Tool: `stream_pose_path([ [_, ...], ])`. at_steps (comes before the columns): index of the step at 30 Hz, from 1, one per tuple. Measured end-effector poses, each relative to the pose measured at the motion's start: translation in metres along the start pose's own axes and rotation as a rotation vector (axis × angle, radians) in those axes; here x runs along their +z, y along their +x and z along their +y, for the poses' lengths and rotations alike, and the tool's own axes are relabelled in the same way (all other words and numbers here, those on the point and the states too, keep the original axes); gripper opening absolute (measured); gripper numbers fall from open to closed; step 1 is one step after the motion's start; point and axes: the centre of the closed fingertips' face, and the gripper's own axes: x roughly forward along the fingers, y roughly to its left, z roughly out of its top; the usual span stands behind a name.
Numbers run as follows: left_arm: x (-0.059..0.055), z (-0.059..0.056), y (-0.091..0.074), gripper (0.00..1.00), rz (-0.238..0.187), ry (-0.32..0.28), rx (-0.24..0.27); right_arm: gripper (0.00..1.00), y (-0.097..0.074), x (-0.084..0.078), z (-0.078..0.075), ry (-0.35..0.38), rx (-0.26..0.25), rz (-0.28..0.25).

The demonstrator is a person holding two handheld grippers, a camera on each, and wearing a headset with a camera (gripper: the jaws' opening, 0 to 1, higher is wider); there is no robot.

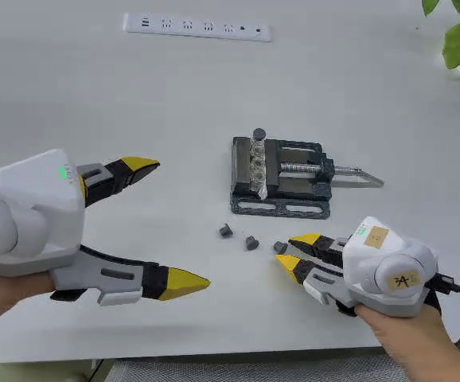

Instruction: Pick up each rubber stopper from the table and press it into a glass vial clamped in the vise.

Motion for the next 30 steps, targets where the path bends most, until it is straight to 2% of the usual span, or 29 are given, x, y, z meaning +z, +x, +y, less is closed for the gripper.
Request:
stream_pose_path([
  [13,0.000,-0.002,0.002,0.95,0.000,-0.001,-0.006,0.08,-0.002,0.000,0.002,-0.013,-0.002,-0.001],
  [20,0.002,-0.004,0.003,0.94,-0.003,0.007,-0.015,0.08,-0.006,0.004,0.006,-0.036,0.024,-0.009],
  [24,0.006,-0.005,0.003,0.93,-0.005,0.013,-0.020,0.08,-0.013,0.013,0.007,-0.056,0.039,-0.028],
  [30,0.020,-0.008,0.003,0.89,-0.024,0.032,-0.034,0.08,-0.040,0.045,0.007,-0.108,0.099,-0.086],
])
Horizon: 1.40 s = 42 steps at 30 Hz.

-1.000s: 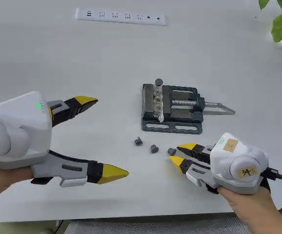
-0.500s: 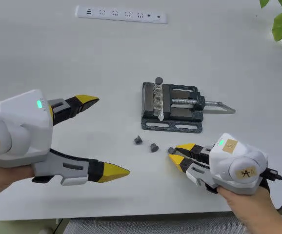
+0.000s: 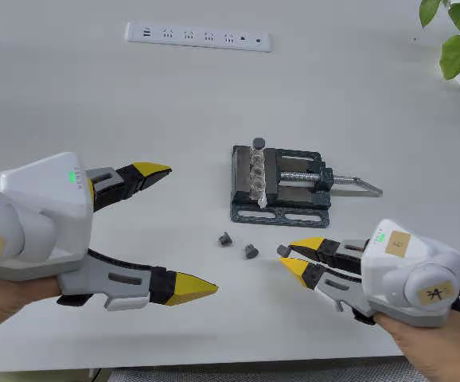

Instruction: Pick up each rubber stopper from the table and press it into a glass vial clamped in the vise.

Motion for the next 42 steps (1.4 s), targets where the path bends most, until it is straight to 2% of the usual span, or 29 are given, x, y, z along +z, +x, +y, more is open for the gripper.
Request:
stream_pose_path([
  [2,0.004,-0.001,0.001,0.87,-0.006,-0.003,-0.005,0.08,-0.008,0.010,-0.002,-0.026,0.006,-0.010],
  [3,0.008,-0.002,0.001,0.87,-0.016,-0.006,-0.009,0.08,-0.015,0.020,0.000,-0.030,0.035,-0.028],
  [5,0.015,-0.004,0.001,0.87,-0.033,-0.003,-0.011,0.08,-0.025,0.035,-0.001,-0.038,0.060,-0.053],
  [8,0.027,-0.008,0.001,0.83,-0.052,0.017,-0.019,0.08,-0.039,0.054,0.003,-0.086,0.114,-0.068],
  [10,0.034,-0.012,0.001,0.81,-0.058,0.026,-0.030,0.08,-0.048,0.068,0.011,-0.127,0.167,-0.070],
  [11,0.037,-0.014,0.002,0.80,-0.060,0.031,-0.034,0.08,-0.051,0.074,0.012,-0.146,0.174,-0.074],
  [12,0.041,-0.016,0.002,0.77,-0.068,0.041,-0.040,0.08,-0.054,0.080,0.014,-0.153,0.188,-0.079],
  [13,0.047,-0.019,0.002,0.76,-0.077,0.049,-0.047,0.08,-0.058,0.089,0.021,-0.158,0.230,-0.093],
  [16,0.059,-0.024,0.003,0.68,-0.090,0.041,-0.066,0.08,-0.066,0.104,0.027,-0.200,0.272,-0.094],
  [20,0.075,-0.034,0.004,0.58,-0.119,0.069,-0.091,0.08,-0.072,0.124,0.034,-0.220,0.312,-0.123],
  [25,0.088,-0.042,0.003,0.46,-0.145,0.080,-0.118,0.08,-0.076,0.136,0.041,-0.222,0.345,-0.148],
  [30,0.099,-0.048,-0.001,0.29,-0.168,0.095,-0.150,0.08,-0.080,0.145,0.047,-0.211,0.383,-0.173],
  [32,0.102,-0.051,-0.002,0.27,-0.186,0.110,-0.165,0.08,-0.082,0.148,0.048,-0.209,0.389,-0.180],
  [37,0.109,-0.058,-0.004,0.20,-0.200,0.119,-0.195,0.08,-0.088,0.160,0.052,-0.185,0.419,-0.218],
  [39,0.116,-0.061,-0.006,0.15,-0.231,0.119,-0.212,0.07,-0.089,0.163,0.053,-0.176,0.430,-0.229],
  [42,0.120,-0.060,-0.007,0.13,-0.241,0.118,-0.209,0.07,-0.090,0.165,0.055,-0.180,0.437,-0.231],
])
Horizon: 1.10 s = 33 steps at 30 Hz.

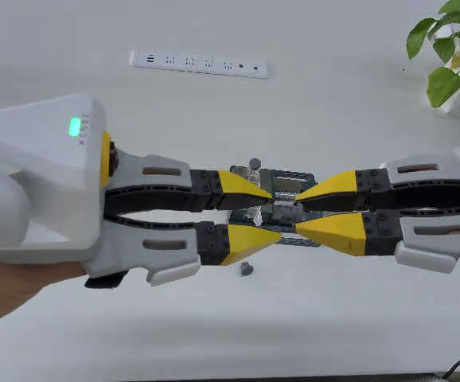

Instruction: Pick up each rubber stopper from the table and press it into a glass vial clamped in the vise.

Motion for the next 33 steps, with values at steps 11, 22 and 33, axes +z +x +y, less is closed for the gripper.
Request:
stream_pose_path([
  [11,0.008,-0.006,0.002,0.07,-0.027,0.000,-0.030,0.07,0.001,0.005,0.003,0.008,0.021,-0.026],
  [22,0.012,-0.008,0.001,0.06,-0.031,0.004,-0.041,0.07,0.000,0.004,0.005,0.005,0.029,-0.029],
  [33,0.012,-0.009,0.002,0.05,-0.028,-0.001,-0.040,0.08,-0.001,0.004,0.006,0.005,0.026,-0.030],
])
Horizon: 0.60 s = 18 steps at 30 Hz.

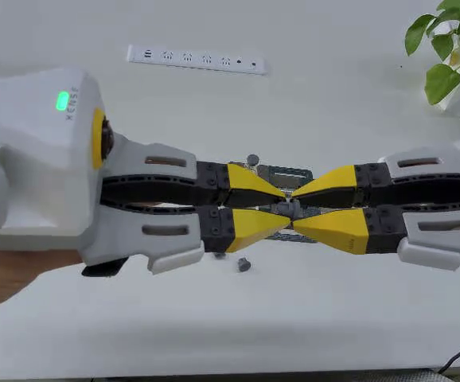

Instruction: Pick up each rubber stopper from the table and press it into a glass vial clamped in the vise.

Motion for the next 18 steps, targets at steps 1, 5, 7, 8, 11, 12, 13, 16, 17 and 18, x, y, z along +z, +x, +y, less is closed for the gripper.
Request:
stream_pose_path([
  [1,0.0002,0.0006,0.0000,0.05,-0.002,-0.001,0.003,0.08,-0.0001,0.0003,-0.0004,-0.002,-0.004,0.000],
  [5,0.0007,0.0023,-0.0003,0.05,-0.006,-0.008,0.013,0.08,-0.0002,0.0005,-0.0020,-0.005,-0.016,0.000],
  [7,0.0009,0.0028,-0.0004,0.05,-0.008,-0.009,0.015,0.08,-0.0002,0.0005,-0.0024,-0.003,-0.019,-0.001],
  [8,0.0010,0.0031,-0.0005,0.04,-0.008,-0.012,0.017,0.08,-0.0002,0.0006,-0.0026,0.001,-0.021,-0.002],
  [11,0.0015,0.0036,-0.0010,0.04,-0.011,-0.013,0.021,0.08,-0.0004,0.0008,-0.0036,0.004,-0.028,-0.006],
  [12,0.0017,0.0039,-0.0011,0.04,-0.013,-0.014,0.023,0.08,-0.0003,0.0009,-0.0038,0.006,-0.030,-0.007],
  [13,0.0018,0.0043,-0.0015,0.04,-0.014,-0.014,0.025,0.08,-0.0003,0.0012,-0.0042,0.005,-0.033,-0.010],
  [16,0.0028,0.0046,-0.0020,0.04,-0.024,-0.024,0.027,0.09,-0.0004,0.0024,-0.0057,0.017,-0.043,-0.021],
  [17,0.0029,0.0047,-0.0020,0.04,-0.025,-0.024,0.028,0.11,-0.0008,0.0026,-0.0068,0.016,-0.050,-0.023],
  [18,0.0029,0.0048,-0.0020,0.04,-0.027,-0.025,0.029,0.11,-0.0015,0.0036,-0.0074,0.015,-0.054,-0.028],
])
